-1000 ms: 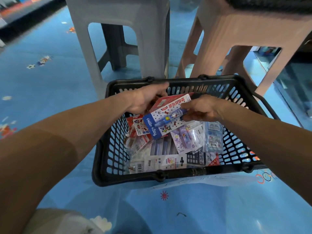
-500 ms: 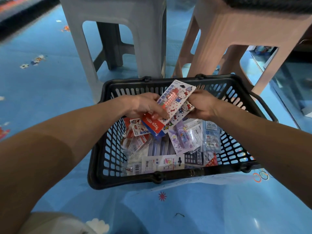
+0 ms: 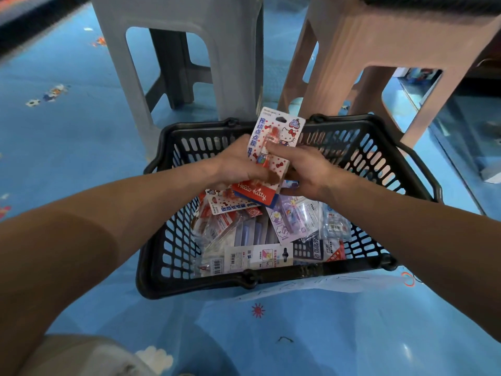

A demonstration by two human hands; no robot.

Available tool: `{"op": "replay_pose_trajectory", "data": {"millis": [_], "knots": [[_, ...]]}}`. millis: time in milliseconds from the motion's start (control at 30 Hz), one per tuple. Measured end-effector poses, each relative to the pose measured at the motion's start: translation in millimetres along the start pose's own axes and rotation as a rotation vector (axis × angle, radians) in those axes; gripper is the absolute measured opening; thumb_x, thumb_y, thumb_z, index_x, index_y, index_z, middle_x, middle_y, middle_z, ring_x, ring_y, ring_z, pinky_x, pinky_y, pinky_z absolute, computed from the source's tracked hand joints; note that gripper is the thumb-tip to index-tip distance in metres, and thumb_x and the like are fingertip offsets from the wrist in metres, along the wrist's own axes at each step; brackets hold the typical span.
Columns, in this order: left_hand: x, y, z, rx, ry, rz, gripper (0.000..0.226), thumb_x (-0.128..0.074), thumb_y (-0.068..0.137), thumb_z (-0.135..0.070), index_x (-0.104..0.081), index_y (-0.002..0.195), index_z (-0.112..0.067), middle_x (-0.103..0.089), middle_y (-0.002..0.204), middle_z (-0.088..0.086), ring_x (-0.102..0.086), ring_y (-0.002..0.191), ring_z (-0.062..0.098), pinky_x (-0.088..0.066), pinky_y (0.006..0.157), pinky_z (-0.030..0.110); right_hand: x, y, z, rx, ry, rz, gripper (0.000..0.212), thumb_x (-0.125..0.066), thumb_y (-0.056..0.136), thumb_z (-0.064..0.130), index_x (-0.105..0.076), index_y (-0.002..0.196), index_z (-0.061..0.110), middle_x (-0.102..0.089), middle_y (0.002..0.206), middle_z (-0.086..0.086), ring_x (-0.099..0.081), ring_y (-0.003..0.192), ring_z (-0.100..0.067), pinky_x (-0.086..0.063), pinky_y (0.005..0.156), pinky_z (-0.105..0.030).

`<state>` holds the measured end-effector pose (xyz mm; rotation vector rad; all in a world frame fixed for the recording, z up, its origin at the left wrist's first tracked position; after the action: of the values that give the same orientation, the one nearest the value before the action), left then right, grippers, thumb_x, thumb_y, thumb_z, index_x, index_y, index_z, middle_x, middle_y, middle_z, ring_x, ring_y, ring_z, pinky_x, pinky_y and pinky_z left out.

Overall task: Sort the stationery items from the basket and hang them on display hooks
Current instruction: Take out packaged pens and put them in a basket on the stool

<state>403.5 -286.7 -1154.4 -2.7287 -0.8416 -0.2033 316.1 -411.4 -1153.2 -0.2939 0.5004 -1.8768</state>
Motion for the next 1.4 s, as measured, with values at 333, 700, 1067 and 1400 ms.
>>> {"op": "replay_pose_trajectory", "data": {"millis": [333, 700, 1067, 1400], "knots": [[-7.2, -2.8, -3.3, 0.033, 0.173, 0.225, 0.026, -0.083, 0.084, -0.039, -0.069, 0.105, -0.031, -0.078, 0.092, -0.007, -0.075, 0.088, 0.011, -0.057, 0.08, 0.026, 5.6, 7.3, -2.3, 0.081, 0.113, -0.061, 0.06, -0.081, 0.083, 0.022, -0.054, 0.134, 0.005, -0.076, 0.11, -0.017, -0.076, 0.096, -0.036, -0.06, 0.087, -0.058], [38.4, -8.2, 58.6, 0.563, 1.237, 0.257, 0.065, -0.07, 0.092, -0.051, -0.052, 0.142, -0.013, -0.059, 0.132, 0.005, -0.058, 0.119, 0.025, -0.051, 0.101, 0.037, 42.4, 15.8, -12.7, 0.031, -0.34, -0.107, 0.103, -0.091, 0.062, 0.042, -0.04, 0.146, 0.011, -0.062, 0.133, -0.009, -0.062, 0.118, -0.031, -0.051, 0.102, -0.049], [51.6, -2.9, 43.7, 0.366, 0.742, 0.008, 0.064, -0.088, 0.076, -0.011, -0.049, 0.126, -0.025, -0.052, 0.122, -0.001, -0.059, 0.101, 0.018, -0.056, 0.07, 0.03, 35.4, 12.1, -12.0, 0.093, -0.389, 0.007, 0.062, -0.089, 0.075, 0.026, -0.049, 0.123, 0.02, -0.077, 0.103, -0.002, -0.077, 0.084, -0.017, -0.058, 0.072, -0.033], [61.3, 0.3, -1.2, 0.157, -0.136, -0.286, 0.013, -0.071, 0.098, -0.032, -0.07, 0.098, -0.019, -0.079, 0.093, 0.003, -0.075, 0.085, 0.018, -0.06, 0.074, 0.039, 29.6, -0.1, 29.5, 0.22, -0.016, 0.154, 0.062, -0.084, 0.076, 0.009, -0.058, 0.132, 0.008, -0.076, 0.113, -0.014, -0.075, 0.102, -0.034, -0.06, 0.088, -0.05]]}}
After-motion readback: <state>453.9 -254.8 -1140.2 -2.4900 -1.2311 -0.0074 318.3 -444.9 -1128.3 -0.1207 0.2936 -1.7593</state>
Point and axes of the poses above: each hand's wrist, its own y-axis towards the middle knuckle, its own x-axis out of the back of the hand, z = x × y, the point moved 4 cm from there along y, towards the middle knuckle
